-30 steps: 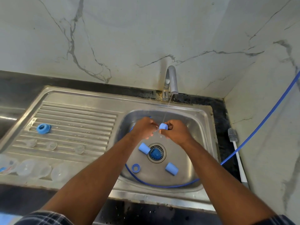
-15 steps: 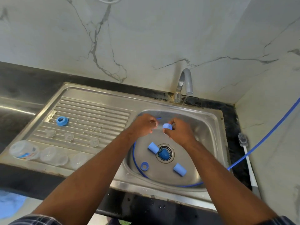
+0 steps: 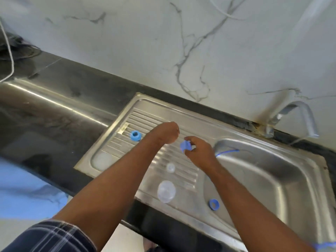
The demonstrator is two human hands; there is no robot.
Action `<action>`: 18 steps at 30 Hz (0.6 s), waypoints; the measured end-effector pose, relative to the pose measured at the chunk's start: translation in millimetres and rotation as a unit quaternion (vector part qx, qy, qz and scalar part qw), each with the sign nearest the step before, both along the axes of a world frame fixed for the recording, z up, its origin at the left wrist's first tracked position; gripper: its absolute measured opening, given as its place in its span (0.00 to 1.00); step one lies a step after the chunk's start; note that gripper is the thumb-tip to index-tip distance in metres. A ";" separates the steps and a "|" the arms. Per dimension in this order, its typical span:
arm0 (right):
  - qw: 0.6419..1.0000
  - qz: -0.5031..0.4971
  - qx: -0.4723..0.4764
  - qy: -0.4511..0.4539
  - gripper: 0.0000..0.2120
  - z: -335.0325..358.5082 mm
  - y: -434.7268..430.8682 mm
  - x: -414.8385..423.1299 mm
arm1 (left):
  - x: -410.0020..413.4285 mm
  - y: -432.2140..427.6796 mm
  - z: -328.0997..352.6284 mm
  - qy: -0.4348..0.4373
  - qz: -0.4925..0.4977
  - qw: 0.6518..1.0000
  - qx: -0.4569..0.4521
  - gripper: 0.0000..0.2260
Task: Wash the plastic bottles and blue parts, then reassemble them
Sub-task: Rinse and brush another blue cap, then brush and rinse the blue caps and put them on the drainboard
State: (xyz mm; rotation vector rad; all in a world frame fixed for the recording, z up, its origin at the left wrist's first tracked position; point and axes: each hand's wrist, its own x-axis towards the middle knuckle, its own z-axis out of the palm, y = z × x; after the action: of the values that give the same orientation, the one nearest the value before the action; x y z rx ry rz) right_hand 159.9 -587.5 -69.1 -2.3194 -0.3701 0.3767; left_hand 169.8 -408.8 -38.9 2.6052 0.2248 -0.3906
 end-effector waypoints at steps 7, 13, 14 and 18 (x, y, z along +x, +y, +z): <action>0.975 0.145 -0.161 -0.050 0.17 -23.4 101.8 8.0 | -8.0 88.2 -7.8 0.024 0.045 0.998 0.038 0.17; 0.952 0.186 -0.227 -0.085 0.16 -35.1 133.0 13.5 | -9.5 113.5 -36.3 0.035 0.053 0.997 0.039 0.15; 0.950 0.188 -0.234 -0.088 0.16 -37.0 133.8 13.9 | -9.0 113.8 -40.2 0.034 0.050 0.997 0.039 0.14; 0.949 0.178 -0.243 -0.089 0.22 -41.1 121.7 13.9 | -2.8 100.5 -44.4 0.036 0.028 0.997 0.059 0.12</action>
State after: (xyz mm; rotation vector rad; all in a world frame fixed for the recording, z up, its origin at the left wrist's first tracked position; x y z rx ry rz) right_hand 173.8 -465.9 -110.2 -2.7794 -0.8775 0.4751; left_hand 167.0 -308.3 -83.3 2.6956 0.3536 -0.4644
